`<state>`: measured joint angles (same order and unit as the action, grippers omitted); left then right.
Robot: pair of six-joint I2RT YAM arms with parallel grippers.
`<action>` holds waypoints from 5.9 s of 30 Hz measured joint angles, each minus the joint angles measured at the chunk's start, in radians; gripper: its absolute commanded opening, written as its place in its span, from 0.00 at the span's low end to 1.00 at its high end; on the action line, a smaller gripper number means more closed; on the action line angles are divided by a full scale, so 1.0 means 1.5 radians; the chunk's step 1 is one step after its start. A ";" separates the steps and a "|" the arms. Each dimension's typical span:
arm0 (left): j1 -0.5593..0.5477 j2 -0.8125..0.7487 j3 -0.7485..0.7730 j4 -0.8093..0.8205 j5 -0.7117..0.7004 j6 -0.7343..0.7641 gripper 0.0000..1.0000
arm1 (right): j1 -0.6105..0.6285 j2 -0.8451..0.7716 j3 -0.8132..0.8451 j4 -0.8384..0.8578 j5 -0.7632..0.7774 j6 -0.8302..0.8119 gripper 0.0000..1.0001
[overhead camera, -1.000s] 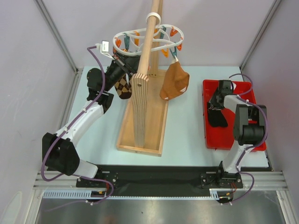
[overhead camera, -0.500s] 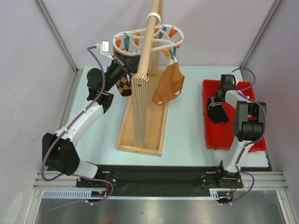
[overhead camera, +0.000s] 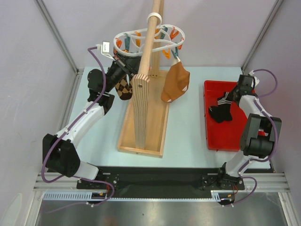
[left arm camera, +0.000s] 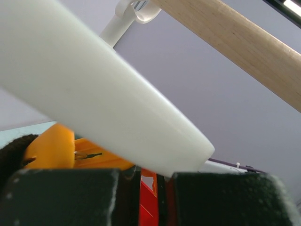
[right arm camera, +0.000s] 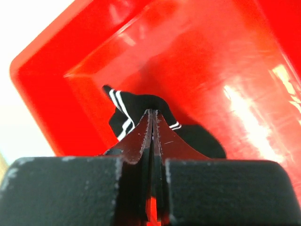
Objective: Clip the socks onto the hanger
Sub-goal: Pick up the sock from the bin, then clamp the sock onto the hanger, then open the clamp at the hanger.
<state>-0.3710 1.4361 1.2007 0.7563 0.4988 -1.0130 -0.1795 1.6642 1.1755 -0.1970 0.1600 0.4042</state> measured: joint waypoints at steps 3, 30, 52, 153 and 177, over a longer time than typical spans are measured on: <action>0.000 0.000 -0.001 0.003 0.000 -0.003 0.00 | -0.029 0.026 -0.001 -0.003 -0.006 0.013 0.26; 0.000 0.001 -0.014 0.033 0.001 -0.027 0.00 | -0.001 0.239 0.146 -0.087 0.041 -0.062 0.35; 0.000 0.001 -0.015 0.032 0.000 -0.028 0.00 | 0.080 -0.200 -0.018 -0.080 -0.077 -0.047 0.00; -0.003 -0.012 -0.029 -0.005 0.038 -0.056 0.47 | 0.437 -0.089 0.081 0.591 -0.571 0.251 0.35; -0.003 -0.042 -0.029 -0.087 0.039 -0.016 0.39 | 0.403 -0.274 -0.034 0.393 -0.444 -0.248 0.61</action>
<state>-0.3756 1.3735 1.1572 0.6258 0.5571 -1.0363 0.4248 1.2533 1.1244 0.3927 -0.5053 0.0326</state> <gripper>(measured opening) 0.394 0.613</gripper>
